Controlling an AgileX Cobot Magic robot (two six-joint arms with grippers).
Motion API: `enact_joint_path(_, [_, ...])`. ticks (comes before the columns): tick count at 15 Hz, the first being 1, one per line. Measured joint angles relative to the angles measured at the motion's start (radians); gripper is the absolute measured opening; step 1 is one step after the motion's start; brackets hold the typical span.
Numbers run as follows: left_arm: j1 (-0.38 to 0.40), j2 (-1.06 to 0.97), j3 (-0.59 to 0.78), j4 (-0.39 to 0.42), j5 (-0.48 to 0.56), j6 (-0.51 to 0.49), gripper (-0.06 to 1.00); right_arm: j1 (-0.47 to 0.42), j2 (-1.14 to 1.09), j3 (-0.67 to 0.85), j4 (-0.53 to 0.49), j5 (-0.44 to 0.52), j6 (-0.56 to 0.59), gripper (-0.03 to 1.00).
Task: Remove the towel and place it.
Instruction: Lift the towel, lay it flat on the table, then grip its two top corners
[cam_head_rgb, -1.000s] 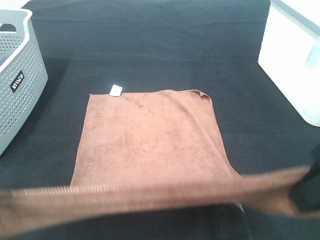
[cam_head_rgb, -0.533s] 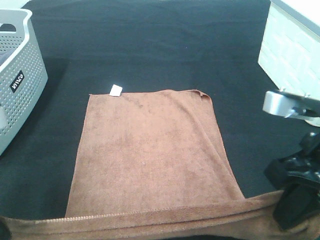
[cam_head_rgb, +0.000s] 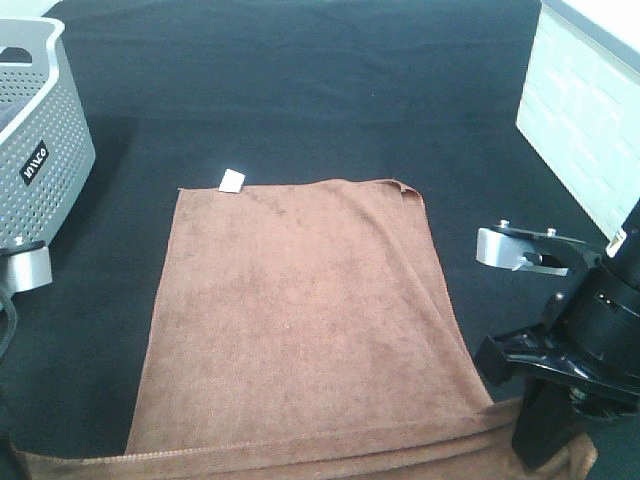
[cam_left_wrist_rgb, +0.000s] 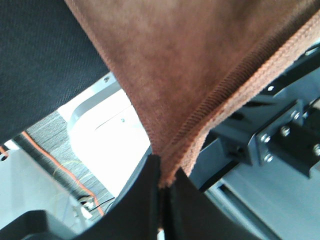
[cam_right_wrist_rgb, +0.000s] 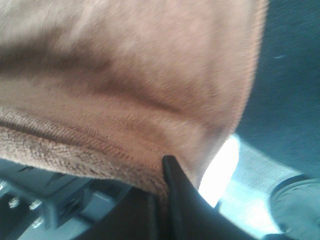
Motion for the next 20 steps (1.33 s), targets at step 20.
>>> enact_joint_path(20, [-0.252,-0.019,0.088,0.024,0.017,-0.218,0.00,-0.008,-0.031,0.145,0.101,0.175,-0.092,0.00])
